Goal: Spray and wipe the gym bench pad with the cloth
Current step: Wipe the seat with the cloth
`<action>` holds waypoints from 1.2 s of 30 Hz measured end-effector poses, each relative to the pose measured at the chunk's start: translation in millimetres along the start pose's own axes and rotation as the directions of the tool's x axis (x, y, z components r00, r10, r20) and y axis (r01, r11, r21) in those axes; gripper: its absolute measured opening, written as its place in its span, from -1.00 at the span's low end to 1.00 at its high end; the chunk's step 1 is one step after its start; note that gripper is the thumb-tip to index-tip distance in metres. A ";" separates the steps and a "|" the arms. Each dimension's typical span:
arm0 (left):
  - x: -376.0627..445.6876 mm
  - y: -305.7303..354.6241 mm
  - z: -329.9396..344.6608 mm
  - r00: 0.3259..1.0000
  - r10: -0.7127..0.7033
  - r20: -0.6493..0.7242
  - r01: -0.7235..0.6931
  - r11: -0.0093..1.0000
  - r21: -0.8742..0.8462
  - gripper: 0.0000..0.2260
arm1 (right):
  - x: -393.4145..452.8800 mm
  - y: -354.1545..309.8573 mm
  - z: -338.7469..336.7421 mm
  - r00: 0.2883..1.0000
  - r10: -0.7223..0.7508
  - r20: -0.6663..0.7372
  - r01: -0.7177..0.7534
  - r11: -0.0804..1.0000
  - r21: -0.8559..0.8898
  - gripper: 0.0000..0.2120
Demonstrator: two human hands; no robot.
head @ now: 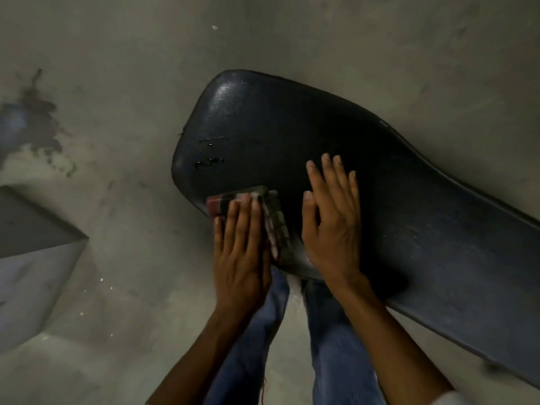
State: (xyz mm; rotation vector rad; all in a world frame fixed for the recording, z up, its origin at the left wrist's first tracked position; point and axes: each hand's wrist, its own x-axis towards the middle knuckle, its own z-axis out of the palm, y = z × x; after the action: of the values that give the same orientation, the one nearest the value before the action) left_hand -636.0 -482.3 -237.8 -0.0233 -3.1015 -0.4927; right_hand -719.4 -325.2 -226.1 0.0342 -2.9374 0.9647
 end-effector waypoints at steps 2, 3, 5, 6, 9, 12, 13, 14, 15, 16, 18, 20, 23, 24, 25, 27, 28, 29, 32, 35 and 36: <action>24.5 -13.4 -1.9 0.997 -0.066 -0.038 0.067 0.998 0.012 -0.46 | 0.9 -6.5 11.2 1.000 -0.018 0.022 0.020 0.995 -0.098 -0.53; 39.2 -13.3 -1.1 0.995 -0.090 -0.053 0.090 0.996 0.005 -0.46 | 0.3 -6.8 15.1 0.999 -0.025 0.025 0.028 0.988 -0.151 -0.52; 59.6 -4.4 2.8 0.989 -0.134 -0.070 0.134 0.991 -0.007 -0.44 | -0.9 -6.0 19.7 0.999 -0.027 0.022 0.031 0.979 -0.203 -0.51; 60.8 1.8 4.6 0.988 -0.138 -0.065 0.137 0.990 -0.014 -0.44 | -1.2 -5.5 20.4 1.000 -0.024 0.020 0.028 0.978 -0.207 -0.51; 27.5 12.1 4.7 1.000 -0.023 0.016 0.024 0.999 -0.044 -0.45 | -1.5 -6.2 18.5 0.999 -0.027 0.024 0.031 0.976 -0.218 -0.51; 6.3 -12.5 -4.9 0.999 0.002 0.045 0.000 0.999 -0.044 -0.47 | -1.0 -8.9 18.2 0.999 -0.003 0.038 0.012 0.971 -0.237 -0.51; 13.1 -25.3 -7.9 0.998 -0.052 0.024 0.053 0.998 -0.034 -0.46 | -1.4 -9.4 18.8 0.999 0.005 0.038 0.005 0.970 -0.244 -0.51; 25.7 -37.5 -10.3 0.993 -0.122 -0.002 0.121 0.992 -0.028 -0.45 | -1.6 -9.7 19.5 0.999 0.009 0.036 0.000 0.967 -0.254 -0.51; 43.1 -47.8 -11.8 0.981 -0.188 -0.035 0.187 0.982 -0.031 -0.45 | -1.4 -9.6 20.2 0.999 0.008 0.033 0.001 0.965 -0.262 -0.51; 63.7 -56.3 -13.1 0.967 -0.244 -0.072 0.241 0.969 -0.045 -0.44 | -1.0 -9.5 20.8 1.000 0.005 0.028 0.003 0.964 -0.267 -0.51; 104.2 -65.4 -15.9 0.941 -0.310 -0.133 0.304 0.950 -0.063 -0.44 | -1.0 -10.3 21.7 1.000 0.000 0.017 0.005 0.962 -0.274 -0.51; 128.0 -61.0 -14.2 0.930 -0.339 -0.142 0.337 0.941 -0.037 -0.45 | -2.1 -11.3 22.3 1.000 -0.003 0.011 0.006 0.959 -0.282 -0.51; 119.2 -31.7 -9.7 0.972 -0.221 -0.081 0.223 0.975 0.011 -0.44 | -1.9 -11.2 21.8 1.000 -0.012 0.003 0.012 0.960 -0.281 -0.51; 108.1 -21.5 -9.4 0.991 -0.132 -0.040 0.132 0.991 0.010 -0.43 | -1.5 -11.1 21.6 1.000 -0.013 0.001 0.013 0.959 -0.283 -0.51; 95.8 -14.6 -9.7 0.999 -0.041 0.001 0.041 0.999 0.008 -0.43 | -1.2 -11.2 21.8 1.000 -0.013 0.000 0.012 0.958 -0.286 -0.51; 78.6 -16.9 -11.8 0.997 0.072 0.031 -0.073 0.997 0.010 -0.44 | -1.1 -12.0 22.0 1.000 -0.012 0.000 0.011 0.957 -0.288 -0.51; 77.8 -25.0 -14.0 0.997 0.074 0.013 -0.074 0.997 0.015 -0.46 | -1.2 -12.4 22.0 1.000 -0.013 -0.002 0.011 0.958 -0.287 -0.51; 82.6 -34.7 -16.1 0.999 0.040 -0.015 -0.039 0.999 0.029 -0.46 | -1.1 -12.5 22.2 1.000 -0.014 -0.004 0.013 0.958 -0.287 -0.51; 127.7 -60.4 -20.6 0.986 -0.149 -0.072 0.152 0.988 0.039 -0.45 | -0.5 -10.9 23.0 1.000 -0.013 -0.004 0.011 0.952 -0.307 -0.51; 188.3 -60.4 -22.3 0.969 -0.235 -0.074 0.232 0.972 -0.041 -0.45 | -1.8 -10.2 24.1 1.000 -0.006 -0.005 0.004 0.952 -0.307 -0.51; 203.4 -54.5 -20.9 0.973 -0.222 -0.064 0.220 0.975 -0.041 -0.45 | -1.8 -10.2 24.1 1.000 -0.007 -0.010 0.004 0.953 -0.302 -0.51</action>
State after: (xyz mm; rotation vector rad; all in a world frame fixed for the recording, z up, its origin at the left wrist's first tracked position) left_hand -840.2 -537.7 -234.1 0.3351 -3.0432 -0.5373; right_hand -718.3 -347.7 -239.5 0.0250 -3.0359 0.5026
